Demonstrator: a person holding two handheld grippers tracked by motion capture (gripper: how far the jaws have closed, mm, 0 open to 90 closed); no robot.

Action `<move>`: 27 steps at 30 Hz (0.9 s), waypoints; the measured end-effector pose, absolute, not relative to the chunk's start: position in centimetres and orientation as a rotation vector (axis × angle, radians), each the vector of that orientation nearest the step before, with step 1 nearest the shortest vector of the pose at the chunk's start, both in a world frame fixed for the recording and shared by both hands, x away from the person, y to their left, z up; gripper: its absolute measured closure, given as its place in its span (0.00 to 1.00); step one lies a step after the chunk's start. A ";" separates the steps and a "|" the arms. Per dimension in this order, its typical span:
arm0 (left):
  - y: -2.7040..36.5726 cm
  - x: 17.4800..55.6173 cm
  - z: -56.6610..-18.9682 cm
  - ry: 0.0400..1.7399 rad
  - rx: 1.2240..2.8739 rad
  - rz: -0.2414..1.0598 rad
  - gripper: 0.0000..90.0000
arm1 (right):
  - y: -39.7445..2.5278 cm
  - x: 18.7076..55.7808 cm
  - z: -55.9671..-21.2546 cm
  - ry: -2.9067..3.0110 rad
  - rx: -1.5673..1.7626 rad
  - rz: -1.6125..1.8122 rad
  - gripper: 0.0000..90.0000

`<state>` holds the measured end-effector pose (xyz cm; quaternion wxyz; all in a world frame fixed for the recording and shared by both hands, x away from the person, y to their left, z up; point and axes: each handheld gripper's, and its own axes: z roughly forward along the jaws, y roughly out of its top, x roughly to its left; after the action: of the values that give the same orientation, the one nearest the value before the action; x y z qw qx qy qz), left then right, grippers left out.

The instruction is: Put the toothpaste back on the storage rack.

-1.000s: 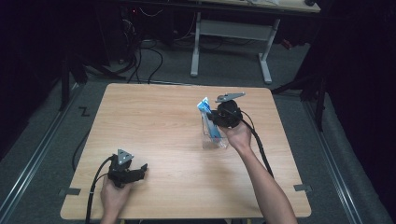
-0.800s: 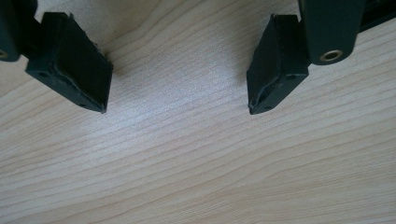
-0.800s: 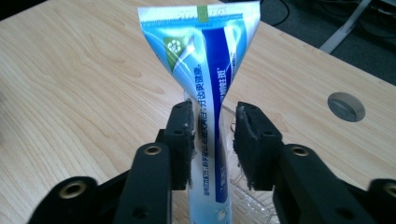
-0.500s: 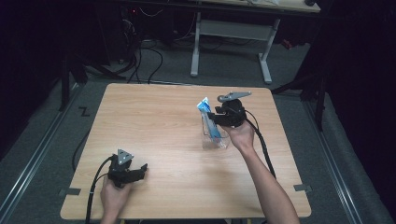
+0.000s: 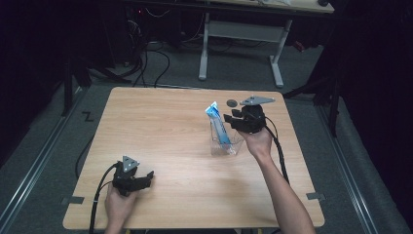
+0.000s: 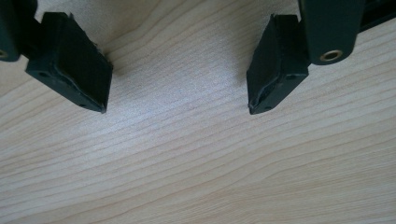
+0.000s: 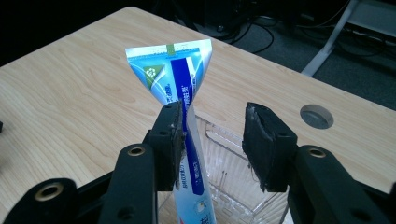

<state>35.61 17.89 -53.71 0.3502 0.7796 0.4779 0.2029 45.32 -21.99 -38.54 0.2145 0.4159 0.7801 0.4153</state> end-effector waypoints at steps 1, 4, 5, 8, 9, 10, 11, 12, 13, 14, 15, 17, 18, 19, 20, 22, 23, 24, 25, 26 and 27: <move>17.9 35.6 -53.7 1.238 2.019 0.525 0.25 | -22.1 45.3 -38.5 2.161 1.161 1.155 0.64; 17.9 35.6 -53.7 1.238 2.019 0.525 0.25 | -22.2 45.2 -38.4 2.163 1.159 1.153 0.64; 17.9 35.6 -53.7 1.238 2.019 0.525 0.25 | -22.3 45.1 -38.4 2.163 1.156 1.157 0.64; 17.9 35.6 -53.7 1.238 2.019 0.525 0.25 | -22.4 44.9 -38.2 2.155 1.156 1.166 0.64; 17.9 35.6 -53.7 1.238 2.019 0.525 0.25 | -22.4 44.8 -38.1 2.152 1.157 1.174 0.64; 17.9 35.6 -53.7 1.238 2.019 0.525 0.25 | -22.5 44.8 -38.0 2.149 1.155 1.176 0.64; 17.9 35.6 -53.7 1.238 2.019 0.525 0.25 | -22.6 44.7 -37.9 2.147 1.158 1.182 0.64; 17.9 35.6 -53.7 1.238 2.019 0.525 0.25 | -22.7 44.7 -37.8 2.146 1.160 1.188 0.64; 17.9 35.6 -53.7 1.238 2.019 0.525 0.25 | -22.8 44.6 -37.8 2.145 1.158 1.191 0.64; 17.9 35.6 -53.7 1.238 2.019 0.525 0.25 | -22.9 44.5 -37.7 2.146 1.160 1.194 0.64; 17.9 35.6 -53.7 1.238 2.019 0.525 0.25 | -23.0 44.4 -37.6 2.147 1.160 1.196 0.64; 17.9 35.6 -53.7 1.238 2.019 0.525 0.25 | -23.1 44.1 -37.3 2.146 1.149 1.190 0.64; 17.9 35.6 -53.7 1.238 2.019 0.525 0.25 | -23.2 44.0 -37.3 2.144 1.148 1.195 0.64; 17.9 35.6 -53.7 1.238 2.019 0.525 0.25 | -23.3 43.9 -37.1 2.143 1.141 1.195 0.63; 17.9 35.6 -53.7 1.238 2.019 0.525 0.25 | -23.4 43.8 -37.1 2.143 1.141 1.194 0.63; 17.9 35.6 -53.7 1.238 2.019 0.525 0.25 | -23.6 43.5 -37.0 2.140 1.135 1.195 0.63; 17.9 35.6 -53.7 1.238 2.019 0.525 0.25 | -23.7 43.4 -36.9 2.136 1.136 1.196 0.63; 17.9 35.6 -53.7 1.238 2.019 0.525 0.25 | -23.7 43.3 -36.9 2.133 1.134 1.197 0.63; 17.9 35.6 -53.7 1.238 2.019 0.525 0.25 | -23.9 43.3 -36.9 2.132 1.130 1.197 0.63; 17.9 35.6 -53.7 1.238 2.019 0.524 0.25 | -24.0 43.2 -36.9 2.130 1.133 1.200 0.63; 17.9 35.6 -53.7 1.238 2.019 0.524 0.25 | -24.0 43.1 -36.9 2.129 1.133 1.202 0.63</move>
<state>35.61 17.90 -53.70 0.3505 0.7796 0.4781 0.2022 43.12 -24.03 -36.86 0.2216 0.4100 0.7704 0.4351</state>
